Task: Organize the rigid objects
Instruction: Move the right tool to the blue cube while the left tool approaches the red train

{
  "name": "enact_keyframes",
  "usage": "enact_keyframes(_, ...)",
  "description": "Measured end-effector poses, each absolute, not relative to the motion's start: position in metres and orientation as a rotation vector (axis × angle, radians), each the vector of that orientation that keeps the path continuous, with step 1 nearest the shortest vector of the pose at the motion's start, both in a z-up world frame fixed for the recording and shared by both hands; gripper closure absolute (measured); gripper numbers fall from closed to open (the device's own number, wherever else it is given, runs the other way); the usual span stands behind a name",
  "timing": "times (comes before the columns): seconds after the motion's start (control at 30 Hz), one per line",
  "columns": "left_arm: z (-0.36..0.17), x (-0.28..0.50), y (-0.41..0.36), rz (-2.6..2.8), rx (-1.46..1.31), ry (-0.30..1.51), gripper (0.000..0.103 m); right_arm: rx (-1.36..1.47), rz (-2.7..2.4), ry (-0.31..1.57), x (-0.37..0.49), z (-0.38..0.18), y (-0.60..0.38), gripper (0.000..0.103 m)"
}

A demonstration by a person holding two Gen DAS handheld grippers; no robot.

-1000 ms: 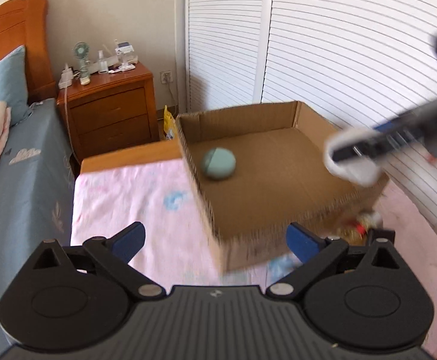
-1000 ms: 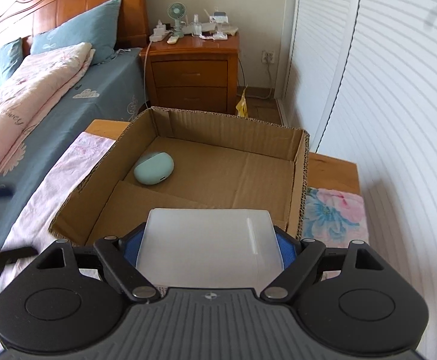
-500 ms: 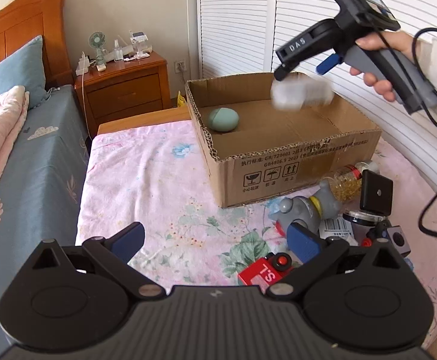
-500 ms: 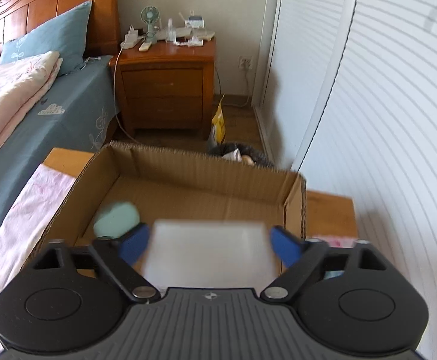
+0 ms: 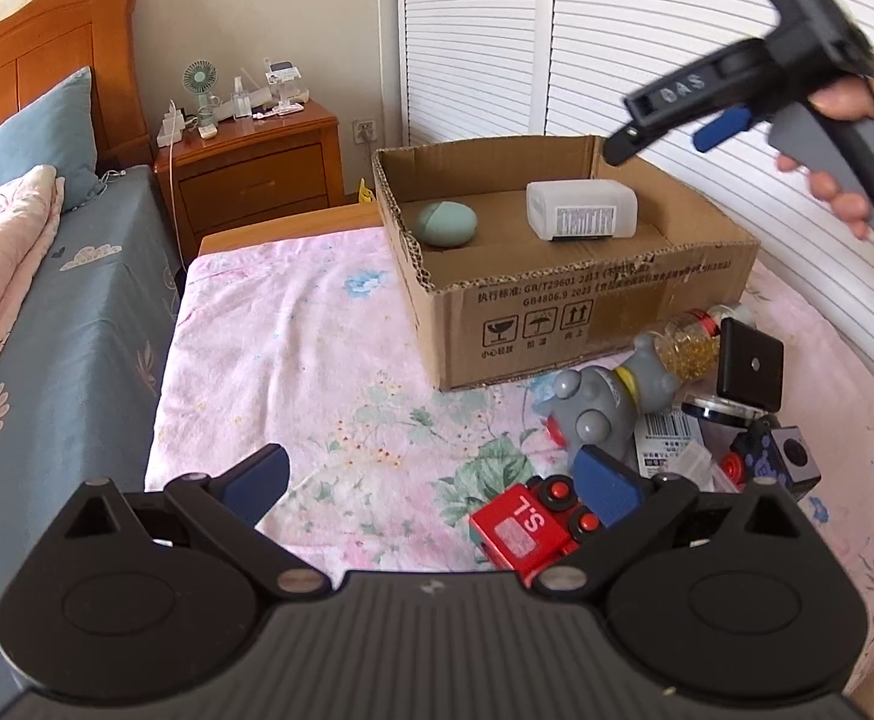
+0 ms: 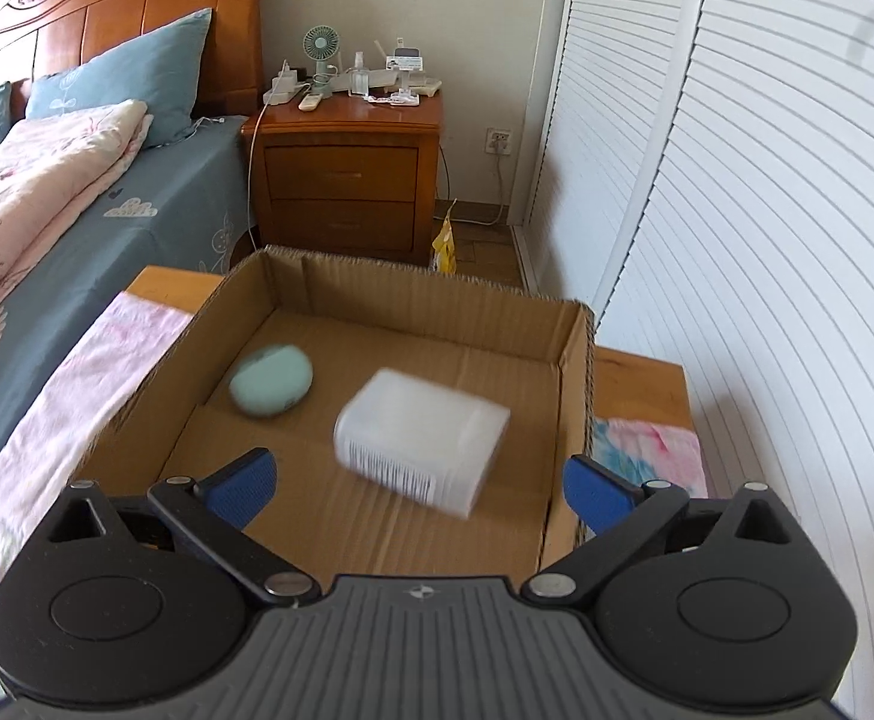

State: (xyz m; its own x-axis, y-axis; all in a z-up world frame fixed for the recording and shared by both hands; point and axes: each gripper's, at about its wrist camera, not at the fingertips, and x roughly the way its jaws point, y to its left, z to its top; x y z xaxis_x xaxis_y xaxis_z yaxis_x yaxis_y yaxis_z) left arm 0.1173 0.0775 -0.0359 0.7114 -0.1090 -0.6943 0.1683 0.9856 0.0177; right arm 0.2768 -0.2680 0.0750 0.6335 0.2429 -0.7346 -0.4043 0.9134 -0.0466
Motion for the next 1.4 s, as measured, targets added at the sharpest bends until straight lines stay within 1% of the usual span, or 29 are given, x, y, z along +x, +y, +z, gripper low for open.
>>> enact_keyframes(0.33, -0.039, 0.103, 0.073, -0.164, 0.108, 0.748, 0.002, -0.166, 0.391, 0.833, 0.195, 0.051, -0.289, 0.000)
enact_keyframes(0.63, -0.046, 0.095, 0.072, -0.151, 0.148, 0.726, 0.002, -0.266, 0.375, 0.889, 0.128, 0.016, -0.284, 0.000)
enact_keyframes(0.8, -0.048, 0.090, 0.069, -0.185, 0.162, 0.720, 0.002, -0.271, 0.322, 0.906, 0.115, 0.002, -0.291, 0.000)
enact_keyframes(1.17, -0.051, 0.087, 0.062, -0.207, 0.175, 0.721, 0.002, -0.092, 0.224, 0.928, 0.107, -0.004, -0.343, 0.000)
enact_keyframes(1.27, -0.051, 0.087, 0.060, -0.218, 0.182, 0.717, 0.002, -0.085, 0.188, 0.935, 0.107, -0.009, -0.352, 0.000)
enact_keyframes(1.4, -0.050, 0.086, 0.060, -0.237, 0.177, 0.716, 0.002, -0.068, 0.260, 0.932, 0.099, -0.013, -0.353, 0.000)
